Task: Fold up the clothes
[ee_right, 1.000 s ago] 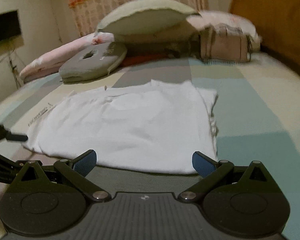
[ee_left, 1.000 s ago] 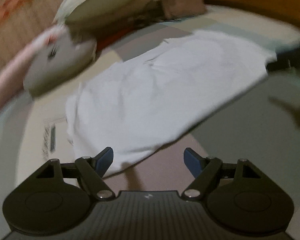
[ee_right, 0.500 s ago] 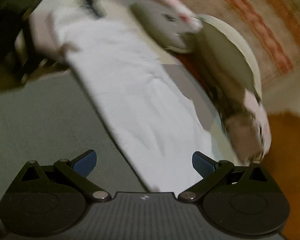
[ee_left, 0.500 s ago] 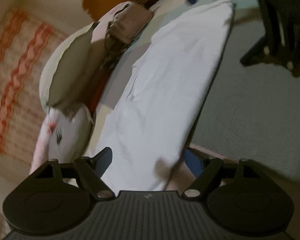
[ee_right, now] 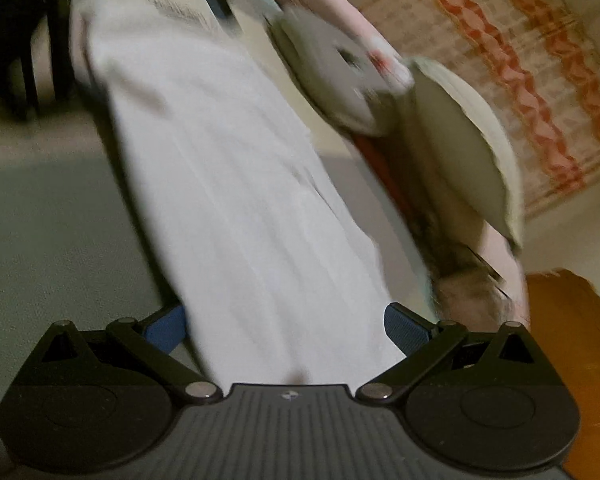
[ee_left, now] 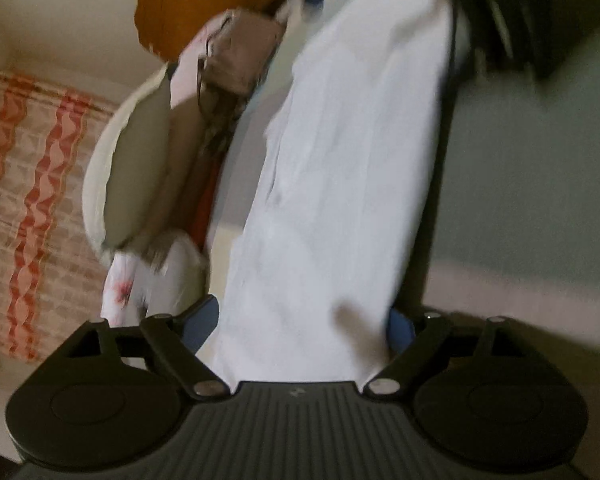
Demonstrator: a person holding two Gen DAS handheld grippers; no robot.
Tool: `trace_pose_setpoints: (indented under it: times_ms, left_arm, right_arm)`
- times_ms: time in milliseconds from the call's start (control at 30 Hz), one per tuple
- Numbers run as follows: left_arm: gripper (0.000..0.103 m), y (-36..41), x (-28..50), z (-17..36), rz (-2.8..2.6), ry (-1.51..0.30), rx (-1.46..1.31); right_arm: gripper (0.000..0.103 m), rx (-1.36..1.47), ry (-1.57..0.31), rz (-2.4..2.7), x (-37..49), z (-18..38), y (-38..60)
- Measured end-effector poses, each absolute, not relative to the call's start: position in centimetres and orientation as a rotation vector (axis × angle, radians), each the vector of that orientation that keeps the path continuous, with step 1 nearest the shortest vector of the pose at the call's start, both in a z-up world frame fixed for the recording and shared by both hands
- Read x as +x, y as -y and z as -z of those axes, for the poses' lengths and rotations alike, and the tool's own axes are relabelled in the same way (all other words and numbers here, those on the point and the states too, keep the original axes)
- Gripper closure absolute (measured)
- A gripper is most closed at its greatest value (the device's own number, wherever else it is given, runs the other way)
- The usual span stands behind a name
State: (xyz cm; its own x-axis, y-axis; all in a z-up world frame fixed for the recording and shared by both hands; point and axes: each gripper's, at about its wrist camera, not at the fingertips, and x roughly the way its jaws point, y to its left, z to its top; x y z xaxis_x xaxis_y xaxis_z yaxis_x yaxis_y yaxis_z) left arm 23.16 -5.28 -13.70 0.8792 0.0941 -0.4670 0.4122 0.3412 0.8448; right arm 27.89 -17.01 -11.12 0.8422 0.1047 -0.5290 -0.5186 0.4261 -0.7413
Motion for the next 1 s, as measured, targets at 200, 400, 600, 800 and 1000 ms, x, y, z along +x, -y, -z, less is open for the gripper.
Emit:
trace_pose_setpoints:
  times_ms: [200,400,600,800,1000]
  left_arm:
    - [0.016,4.4,23.7,13.7,0.194,-0.514,1.236]
    - [0.017,7.1,23.9,15.1,0.227,-0.408,1.379]
    - [0.017,6.3,24.3,15.2,0.238,-0.415,1.445]
    - [0.02,5.3,25.4,15.3,0.201,-0.462,1.409]
    - [0.04,6.0,24.6,16.1,0.21,-0.463,1.451]
  right_arm:
    - [0.0,-1.03,-0.469,-0.3,28.9,11.6,20.4]
    - [0.001,-1.088,-0.394,-0.344,28.1,11.9,16.8]
    - [0.0,-1.102,-0.372,-0.415,28.3,12.1,16.7]
    - [0.0,-1.11,-0.403,-0.353,29.9,12.4,19.0]
    - [0.007,-1.198,-0.343,-0.408,29.2,13.0,18.3]
